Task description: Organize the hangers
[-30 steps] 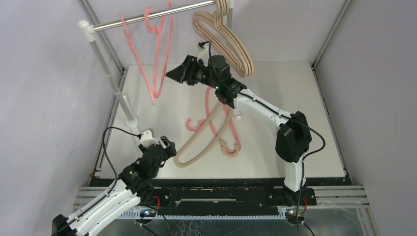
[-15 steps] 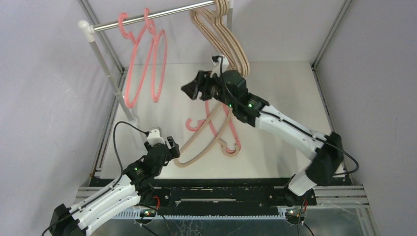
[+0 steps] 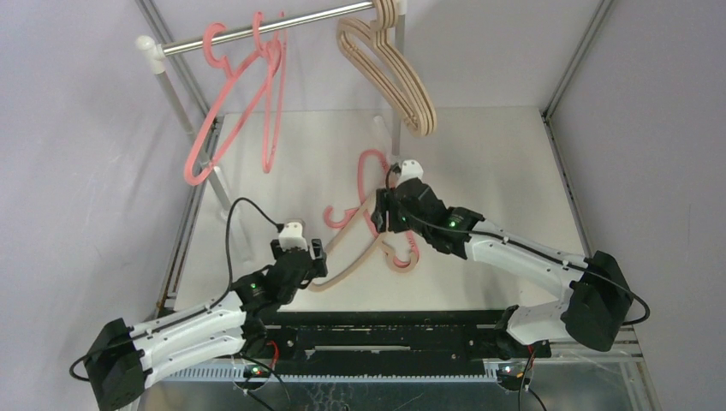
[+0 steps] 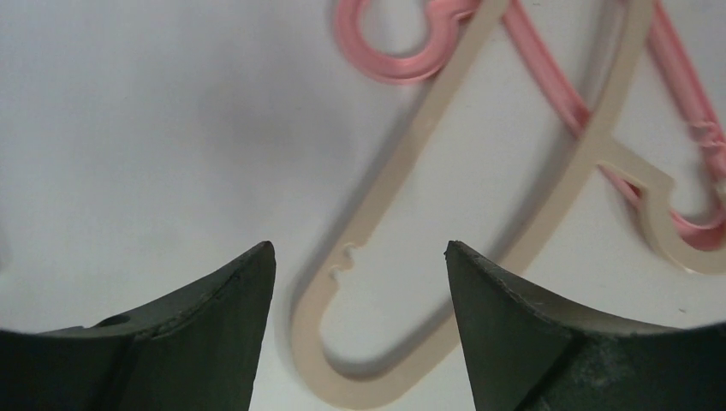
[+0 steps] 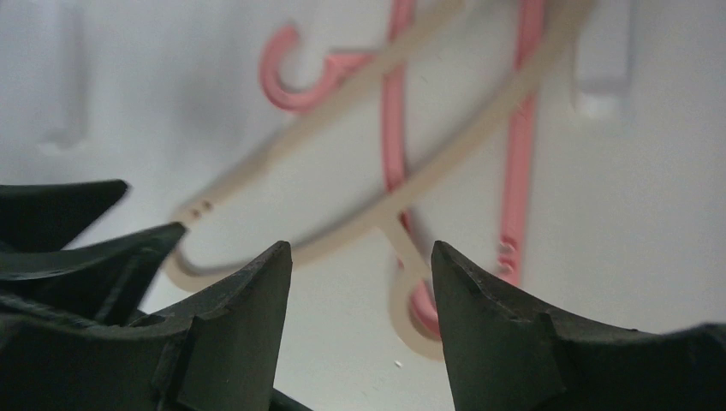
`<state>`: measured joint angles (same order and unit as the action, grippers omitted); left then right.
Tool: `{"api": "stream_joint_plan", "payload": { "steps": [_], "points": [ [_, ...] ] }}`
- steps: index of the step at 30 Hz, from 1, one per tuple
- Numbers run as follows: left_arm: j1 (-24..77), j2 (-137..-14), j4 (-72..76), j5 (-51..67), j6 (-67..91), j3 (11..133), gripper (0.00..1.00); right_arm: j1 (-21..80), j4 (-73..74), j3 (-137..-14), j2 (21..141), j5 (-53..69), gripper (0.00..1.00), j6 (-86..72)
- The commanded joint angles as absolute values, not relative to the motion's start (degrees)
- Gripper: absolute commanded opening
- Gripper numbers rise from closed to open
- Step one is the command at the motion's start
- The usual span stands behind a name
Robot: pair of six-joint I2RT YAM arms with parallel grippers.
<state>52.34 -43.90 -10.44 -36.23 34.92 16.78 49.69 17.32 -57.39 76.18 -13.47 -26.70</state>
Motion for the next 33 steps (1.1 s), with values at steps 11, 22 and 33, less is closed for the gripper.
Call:
{"api": "stream_joint_plan", "payload": {
  "steps": [11,22,33],
  "points": [
    [67.06,-68.31,3.47,-40.60,26.11,24.28,0.77,37.88,15.57,-43.33,57.02,-17.47,0.68,-31.84],
    [67.56,-78.97,11.95,-36.12,22.04,25.70,0.70,31.37,14.71,-37.78,52.47,-11.81,0.68,-32.20],
    [67.88,-85.17,13.40,-26.40,20.67,28.32,0.72,28.16,12.96,-35.84,52.07,-9.10,0.67,-31.92]
  ]
}}
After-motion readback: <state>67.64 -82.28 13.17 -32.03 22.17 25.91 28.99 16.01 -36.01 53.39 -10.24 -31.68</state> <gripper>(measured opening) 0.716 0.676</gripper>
